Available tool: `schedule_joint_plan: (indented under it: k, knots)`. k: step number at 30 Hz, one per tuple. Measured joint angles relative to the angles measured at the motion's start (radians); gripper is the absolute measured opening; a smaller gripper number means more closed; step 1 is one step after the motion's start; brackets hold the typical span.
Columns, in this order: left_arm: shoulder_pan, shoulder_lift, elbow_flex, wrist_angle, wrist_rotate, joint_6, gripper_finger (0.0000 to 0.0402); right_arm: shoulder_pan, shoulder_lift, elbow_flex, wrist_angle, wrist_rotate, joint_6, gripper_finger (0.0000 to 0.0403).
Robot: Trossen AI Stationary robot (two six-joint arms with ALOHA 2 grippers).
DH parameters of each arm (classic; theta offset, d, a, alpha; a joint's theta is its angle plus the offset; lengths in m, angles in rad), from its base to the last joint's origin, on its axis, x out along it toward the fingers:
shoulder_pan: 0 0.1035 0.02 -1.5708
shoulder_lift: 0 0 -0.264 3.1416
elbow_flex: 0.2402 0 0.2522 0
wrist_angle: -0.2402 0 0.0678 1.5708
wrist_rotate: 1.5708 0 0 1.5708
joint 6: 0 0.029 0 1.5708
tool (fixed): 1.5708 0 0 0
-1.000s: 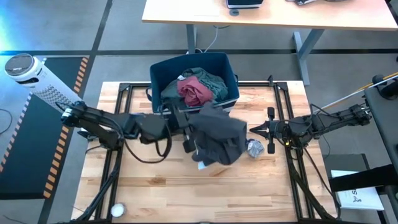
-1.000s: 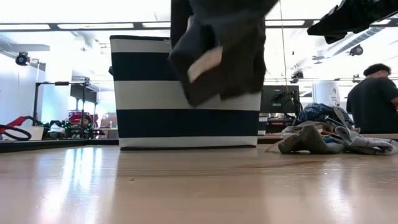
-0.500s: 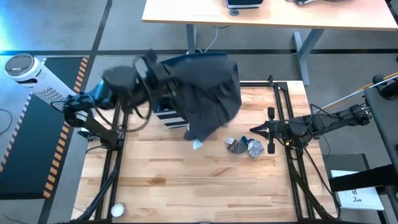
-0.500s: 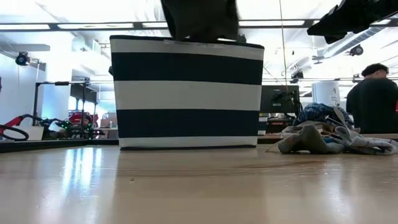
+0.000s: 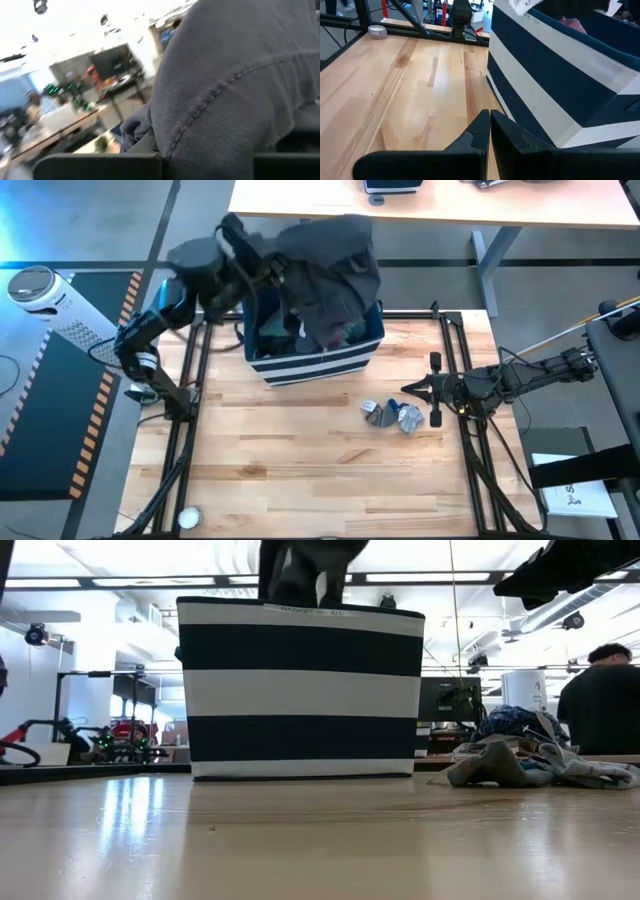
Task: Sort clothes
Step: Put the black pants into the blue laundry organizer
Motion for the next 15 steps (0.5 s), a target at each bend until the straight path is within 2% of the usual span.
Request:
schedule_joint_plan:
  k: [8, 15]
  knots:
    - [0.148, 0.057, -0.011, -0.175, 0.078, -0.149, 0.0012, 0.000, 0.000, -0.004, -0.001, 0.000, 0.000, 0.0000]
    - [0.162, 0.130, -0.072, -0.260, 0.098, -0.172, 0.0012, 0.000, 0.000, -0.006, -0.001, 0.000, -0.004, 0.0000]
